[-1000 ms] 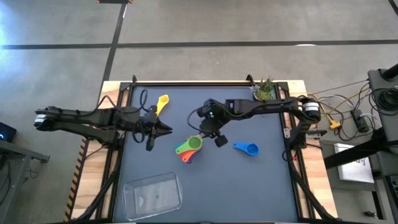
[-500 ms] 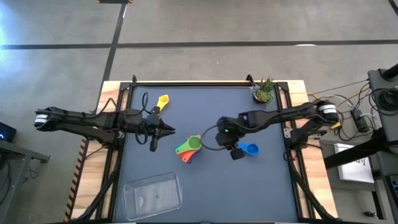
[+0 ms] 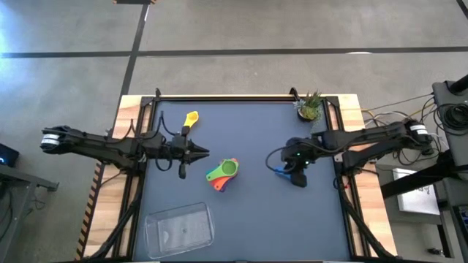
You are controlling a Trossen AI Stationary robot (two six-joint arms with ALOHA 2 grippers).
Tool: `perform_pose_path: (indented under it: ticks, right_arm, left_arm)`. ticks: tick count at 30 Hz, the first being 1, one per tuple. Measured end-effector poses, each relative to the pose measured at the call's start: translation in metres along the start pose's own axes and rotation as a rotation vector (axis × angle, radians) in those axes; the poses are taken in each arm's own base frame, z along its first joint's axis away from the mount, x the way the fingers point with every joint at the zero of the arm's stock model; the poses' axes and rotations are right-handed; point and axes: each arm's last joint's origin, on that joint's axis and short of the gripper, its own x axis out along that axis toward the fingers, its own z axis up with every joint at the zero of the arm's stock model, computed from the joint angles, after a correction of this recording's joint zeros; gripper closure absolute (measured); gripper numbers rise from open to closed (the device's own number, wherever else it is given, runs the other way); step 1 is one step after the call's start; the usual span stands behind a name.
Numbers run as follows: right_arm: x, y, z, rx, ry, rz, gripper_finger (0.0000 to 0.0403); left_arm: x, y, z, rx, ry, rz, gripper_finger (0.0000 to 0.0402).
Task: Nest measuring cups in basket
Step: Stack the blue measuring cup on top of the light green measuring cup
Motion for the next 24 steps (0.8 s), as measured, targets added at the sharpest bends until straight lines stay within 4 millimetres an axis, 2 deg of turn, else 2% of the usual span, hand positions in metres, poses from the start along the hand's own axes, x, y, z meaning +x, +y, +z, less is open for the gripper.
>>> perform_pose_path:
  ticks: [6, 10, 13, 19, 24]
  right_arm:
    - [0.003, -0.007, -0.024, 0.076, 0.076, -0.033, 0.0311]
    - [0.011, -0.011, -0.033, 0.090, 0.106, -0.061, 0.0286]
    - [0.017, -0.016, -0.040, 0.121, 0.148, -0.149, 0.0260]
    - [0.024, -0.020, -0.044, 0.105, 0.195, -0.228, 0.0211]
    - [0.030, -0.022, -0.046, 0.143, 0.235, -0.243, 0.0198]
  left_arm:
    - [0.001, 0.001, -0.004, 0.000, -0.003, 0.000, 0.0364]
    - [0.004, 0.001, -0.007, -0.001, 0.017, 0.002, 0.0364]
    - [0.008, 0.000, -0.008, -0.003, 0.032, 0.002, 0.0364]
    - [0.018, 0.000, -0.013, -0.028, 0.066, 0.006, 0.0364]
    - [0.024, 0.000, -0.010, -0.025, 0.072, 0.006, 0.0364]
